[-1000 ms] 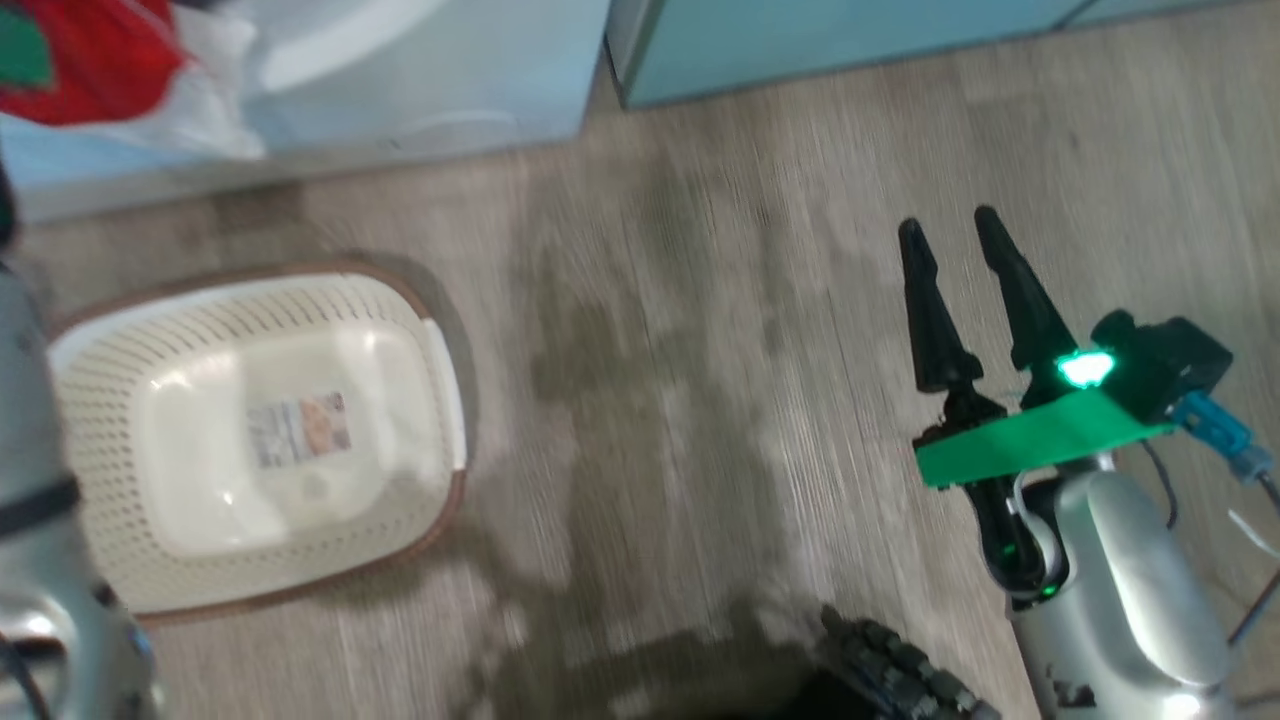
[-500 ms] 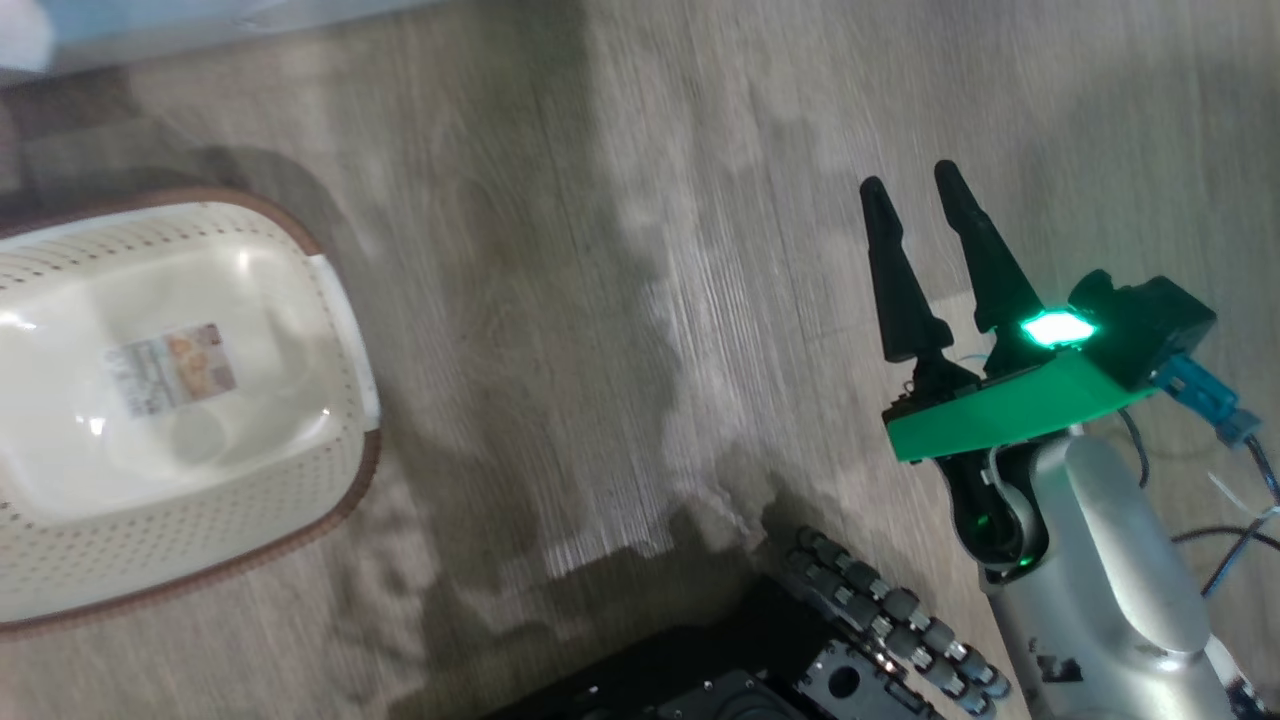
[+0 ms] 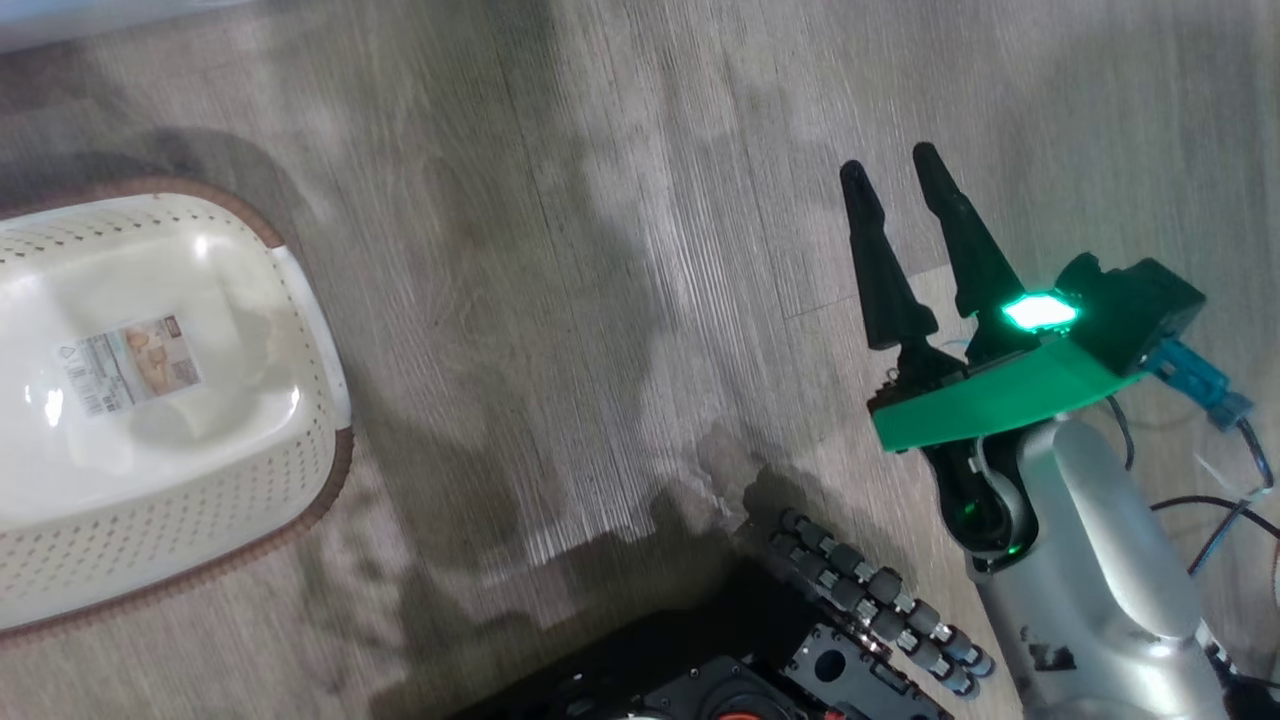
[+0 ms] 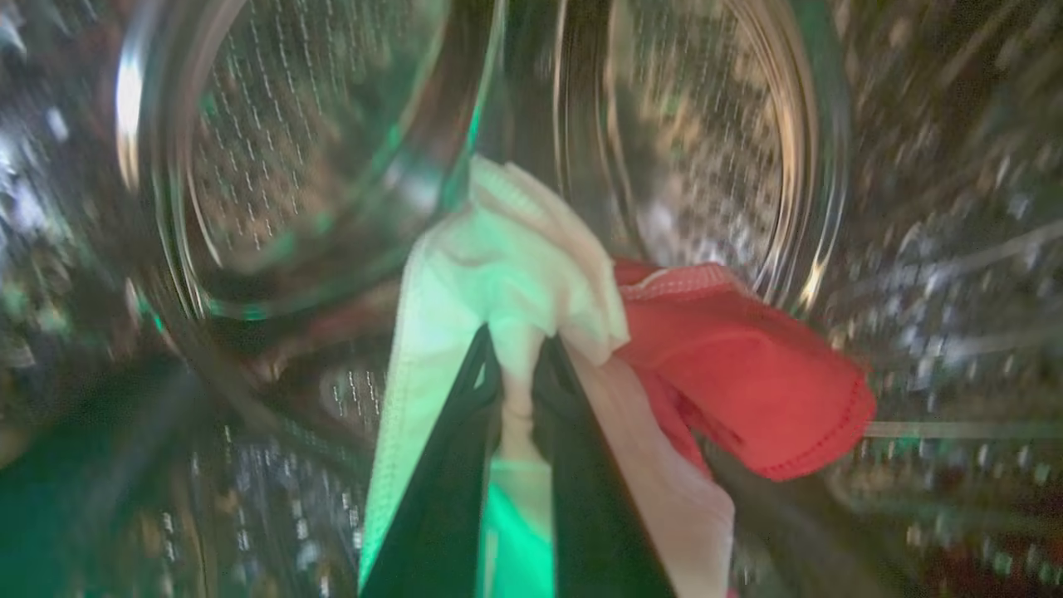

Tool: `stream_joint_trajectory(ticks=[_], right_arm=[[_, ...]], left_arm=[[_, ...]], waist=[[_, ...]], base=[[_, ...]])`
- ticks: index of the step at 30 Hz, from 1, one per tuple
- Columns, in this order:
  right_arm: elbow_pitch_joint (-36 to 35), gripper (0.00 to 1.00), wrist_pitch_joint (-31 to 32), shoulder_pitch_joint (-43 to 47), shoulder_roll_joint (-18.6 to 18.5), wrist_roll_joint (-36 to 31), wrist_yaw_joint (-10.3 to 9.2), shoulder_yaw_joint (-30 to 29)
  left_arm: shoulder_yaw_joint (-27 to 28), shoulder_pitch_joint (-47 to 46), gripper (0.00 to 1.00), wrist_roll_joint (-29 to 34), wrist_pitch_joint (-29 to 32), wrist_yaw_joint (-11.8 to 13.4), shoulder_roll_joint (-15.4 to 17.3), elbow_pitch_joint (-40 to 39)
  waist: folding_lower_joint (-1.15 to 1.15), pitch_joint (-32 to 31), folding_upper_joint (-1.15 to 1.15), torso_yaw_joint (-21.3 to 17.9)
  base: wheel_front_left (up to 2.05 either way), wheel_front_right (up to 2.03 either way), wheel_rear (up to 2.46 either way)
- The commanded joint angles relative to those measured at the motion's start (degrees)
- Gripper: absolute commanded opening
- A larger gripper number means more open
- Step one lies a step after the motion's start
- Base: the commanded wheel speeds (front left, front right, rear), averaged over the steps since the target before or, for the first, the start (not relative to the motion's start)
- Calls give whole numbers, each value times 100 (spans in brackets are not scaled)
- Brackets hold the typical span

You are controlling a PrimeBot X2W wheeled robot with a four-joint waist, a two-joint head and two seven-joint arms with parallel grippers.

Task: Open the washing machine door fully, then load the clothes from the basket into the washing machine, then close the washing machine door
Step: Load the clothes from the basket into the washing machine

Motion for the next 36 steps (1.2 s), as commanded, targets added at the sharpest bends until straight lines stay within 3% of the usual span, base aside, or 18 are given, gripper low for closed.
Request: stream_joint_trajectory(ticks=[1, 8, 9, 10, 11, 24, 36], right_arm=[[-174, 100, -53, 97, -14, 31, 0, 97], [-208, 100, -53, 83, -14, 52, 0, 149], [-206, 100, -53, 83, -14, 57, 0, 151], [-201, 100, -53, 80, -14, 64, 0, 155], [-195, 100, -53, 73, -14, 71, 0, 166], [-170, 100, -53, -5, -14, 80, 0, 150], [-149, 100, -53, 41, -14, -188, 0, -115]], left_arm=[[-63, -69, 0, 34, -24, 49, 282, -56], [-359, -394, 0, 237, -24, 45, 415, 811], [-394, -456, 32, 261, -24, 60, 424, 917], [-426, -518, 77, 280, -24, 74, 430, 1008], [-441, -570, 100, 277, -24, 79, 426, 1100], [-608, -691, 100, 153, -24, 90, 318, 1422], [-614, 344, 100, -256, -24, -54, -29, 1110]], waist=[[0, 28, 0, -16], [0, 95, 0, -79], [0, 100, 0, -81], [0, 105, 0, -83], [0, 106, 0, -86], [0, 22, 0, -66], [0, -570, 0, 207]], base=[[0, 0, 0], [0, 0, 0], [0, 0, 0], [0, 0, 0], [0, 0, 0], [0, 0, 0], [0, 0, 0]])
